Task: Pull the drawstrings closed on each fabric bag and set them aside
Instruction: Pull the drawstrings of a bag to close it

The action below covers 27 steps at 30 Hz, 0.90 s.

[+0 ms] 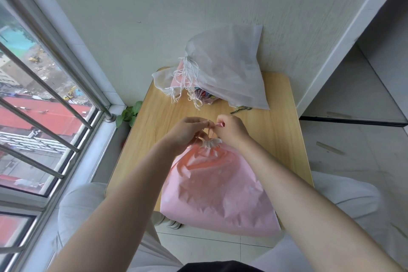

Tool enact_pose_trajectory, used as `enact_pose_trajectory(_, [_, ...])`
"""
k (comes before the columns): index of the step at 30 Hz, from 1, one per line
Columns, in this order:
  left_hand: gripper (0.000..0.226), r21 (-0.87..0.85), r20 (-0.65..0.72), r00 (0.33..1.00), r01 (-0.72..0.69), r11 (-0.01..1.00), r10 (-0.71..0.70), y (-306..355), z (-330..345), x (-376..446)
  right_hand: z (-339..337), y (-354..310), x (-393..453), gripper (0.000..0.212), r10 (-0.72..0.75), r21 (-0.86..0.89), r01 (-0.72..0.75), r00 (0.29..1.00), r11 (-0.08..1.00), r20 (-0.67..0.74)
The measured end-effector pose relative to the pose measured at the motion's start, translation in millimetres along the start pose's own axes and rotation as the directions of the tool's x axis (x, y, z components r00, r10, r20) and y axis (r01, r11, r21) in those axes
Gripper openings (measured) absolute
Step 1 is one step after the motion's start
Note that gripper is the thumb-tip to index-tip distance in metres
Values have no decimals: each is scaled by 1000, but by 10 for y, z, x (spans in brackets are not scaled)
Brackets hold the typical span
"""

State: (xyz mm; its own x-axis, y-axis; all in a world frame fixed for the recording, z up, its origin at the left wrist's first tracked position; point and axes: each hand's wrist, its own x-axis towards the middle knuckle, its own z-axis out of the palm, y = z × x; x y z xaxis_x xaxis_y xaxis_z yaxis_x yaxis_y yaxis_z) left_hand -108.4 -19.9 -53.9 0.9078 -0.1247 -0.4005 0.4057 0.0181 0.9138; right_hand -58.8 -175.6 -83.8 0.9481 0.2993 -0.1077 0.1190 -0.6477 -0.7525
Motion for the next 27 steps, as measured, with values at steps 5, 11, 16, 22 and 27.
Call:
enact_pose_trajectory(5, [16, -86, -103, 995, 12, 996, -21, -133, -9, 29, -110, 2, -24, 27, 173, 347, -228, 968, 910, 182])
enact_pose_trajectory(11, [25, 119, -309, 951, 50, 992, -11, -159, 5, 70, -250, -128, 16, 17, 135, 461, -267, 944, 846, 300])
enact_pose_trajectory(16, [23, 350, -177, 984, 51, 935, 13, -132, 36, 21, -339, -382, 126, 19, 75, 367, -177, 958, 913, 277])
enact_pose_trajectory(22, [21, 241, -197, 980, 51, 969, -3, -223, 20, 67, -362, -611, 218, 40, -59, 516, 9, 995, 856, 82])
enact_pose_trajectory(27, [25, 21, -194, 974, 121, 992, -115, -227, -24, 107, -202, -316, 89, 22, -2, 259, -65, 969, 964, 248])
